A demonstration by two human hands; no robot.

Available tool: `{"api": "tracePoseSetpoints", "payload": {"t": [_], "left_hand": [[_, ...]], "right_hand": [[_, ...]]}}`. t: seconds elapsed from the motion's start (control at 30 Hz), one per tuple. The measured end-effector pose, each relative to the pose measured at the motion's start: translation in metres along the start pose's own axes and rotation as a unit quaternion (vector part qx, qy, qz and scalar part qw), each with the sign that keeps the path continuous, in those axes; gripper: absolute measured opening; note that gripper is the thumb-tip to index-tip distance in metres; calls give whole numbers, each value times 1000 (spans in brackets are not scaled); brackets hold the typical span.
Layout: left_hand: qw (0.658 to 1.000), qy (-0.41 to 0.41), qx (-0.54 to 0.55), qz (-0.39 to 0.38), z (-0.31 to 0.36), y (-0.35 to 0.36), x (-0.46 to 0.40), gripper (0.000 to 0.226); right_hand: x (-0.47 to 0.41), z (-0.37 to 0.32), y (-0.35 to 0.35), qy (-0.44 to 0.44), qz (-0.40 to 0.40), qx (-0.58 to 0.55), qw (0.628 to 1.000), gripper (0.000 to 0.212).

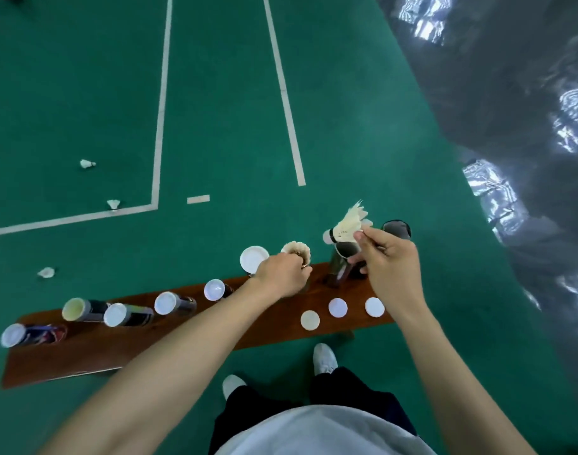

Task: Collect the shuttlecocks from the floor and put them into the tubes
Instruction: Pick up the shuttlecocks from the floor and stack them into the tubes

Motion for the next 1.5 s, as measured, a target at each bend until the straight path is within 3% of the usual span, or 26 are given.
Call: {"api": "tracePoseSetpoints", "payload": {"t": [0.2, 0.5, 0.7, 0.8, 0.87, 0.97, 1.1, 1.2, 1.33, 1.5], "left_hand": [[999, -35, -7, -20, 4, 4, -9, 34], [999, -46, 0, -27, 19, 18, -18, 30], [996, -67, 17, -47, 12, 19, -23, 26], [997, -61, 21, -46, 9, 17, -20, 18], [998, -51, 13, -32, 8, 17, -16, 25], [999, -38, 8, -13, 9, 9, -1, 33], [996, -27, 18, 77, 0, -18, 38, 23], [993, -54, 28, 98, -18, -28, 67, 22], [985, -65, 62, 149, -37, -37, 99, 32], [976, -82, 90, 183, -57, -38, 123, 32]], "right_hand": [[-9, -9, 12, -11, -31, 28, 999, 31], [-15, -4, 3, -18, -30, 21, 999, 17], [-9, -2, -2, -40, -21, 47, 998, 34], [-9, -2, 2, -56, -24, 87, 994, 26], [-10, -6, 8, -75, -28, 133, 988, 19], [-12, -14, 21, -106, -39, 205, 972, 15], [-19, -17, 48, -142, -64, 265, 951, 17], [-28, -10, 78, -171, -108, 311, 929, 18], [-44, 27, 125, -126, -198, 431, 872, 17], [-56, 68, 153, -58, -234, 544, 803, 33]]}}
Point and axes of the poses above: each hand's wrist, its own x-axis away from the middle knuckle, its own y-axis out of the palm, z = x × y, the point moved 9 cm from there along -x, towards the middle knuckle, and after that the axes turned 13 degrees about -z, right-handed, at the moved point
